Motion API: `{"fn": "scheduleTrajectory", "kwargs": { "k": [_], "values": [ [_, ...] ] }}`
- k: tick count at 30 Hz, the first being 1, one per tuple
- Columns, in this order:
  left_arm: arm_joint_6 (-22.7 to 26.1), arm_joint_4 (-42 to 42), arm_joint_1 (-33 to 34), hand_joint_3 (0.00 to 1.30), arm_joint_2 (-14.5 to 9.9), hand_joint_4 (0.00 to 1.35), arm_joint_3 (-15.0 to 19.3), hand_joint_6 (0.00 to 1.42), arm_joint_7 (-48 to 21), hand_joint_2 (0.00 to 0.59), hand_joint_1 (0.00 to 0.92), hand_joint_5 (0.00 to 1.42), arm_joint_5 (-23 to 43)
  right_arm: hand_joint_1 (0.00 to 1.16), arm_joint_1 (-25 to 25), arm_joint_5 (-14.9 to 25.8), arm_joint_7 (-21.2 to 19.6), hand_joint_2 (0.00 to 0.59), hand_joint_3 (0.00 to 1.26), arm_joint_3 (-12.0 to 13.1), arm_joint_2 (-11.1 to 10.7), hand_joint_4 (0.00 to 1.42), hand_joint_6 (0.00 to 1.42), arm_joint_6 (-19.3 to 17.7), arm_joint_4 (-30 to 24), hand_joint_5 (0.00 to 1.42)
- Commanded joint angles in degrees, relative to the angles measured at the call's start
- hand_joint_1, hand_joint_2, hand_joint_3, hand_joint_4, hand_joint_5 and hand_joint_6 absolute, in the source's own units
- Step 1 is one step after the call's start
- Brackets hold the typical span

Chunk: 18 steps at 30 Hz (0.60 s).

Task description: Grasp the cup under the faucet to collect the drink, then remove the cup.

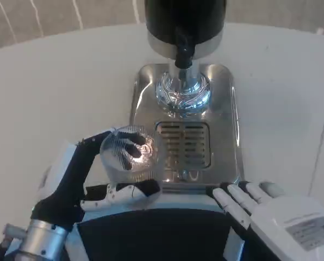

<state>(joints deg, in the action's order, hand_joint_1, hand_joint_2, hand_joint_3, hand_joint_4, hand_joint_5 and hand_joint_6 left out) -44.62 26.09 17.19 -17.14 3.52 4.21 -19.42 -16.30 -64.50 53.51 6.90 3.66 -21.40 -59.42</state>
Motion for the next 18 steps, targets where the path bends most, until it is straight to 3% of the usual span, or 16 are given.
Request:
{"fn": "scheduleTrajectory", "kwargs": {
  "k": [1,18],
  "values": [
    [-0.2,4.5,4.4,1.01,0.9,1.17,-1.1,0.65,4.1,0.001,0.567,1.32,-1.5,0.17,1.4,0.0,2.0,0.499,0.00,-0.6,2.4,0.00,0.00,0.9,-0.6,0.00],
    [1.2,29.8,23.2,1.01,3.2,1.17,-7.3,0.68,16.3,0.000,0.567,1.34,-5.5,0.17,2.1,-1.0,4.8,0.499,0.00,-1.0,1.6,0.00,0.00,3.5,-0.6,0.00]
  ]
}}
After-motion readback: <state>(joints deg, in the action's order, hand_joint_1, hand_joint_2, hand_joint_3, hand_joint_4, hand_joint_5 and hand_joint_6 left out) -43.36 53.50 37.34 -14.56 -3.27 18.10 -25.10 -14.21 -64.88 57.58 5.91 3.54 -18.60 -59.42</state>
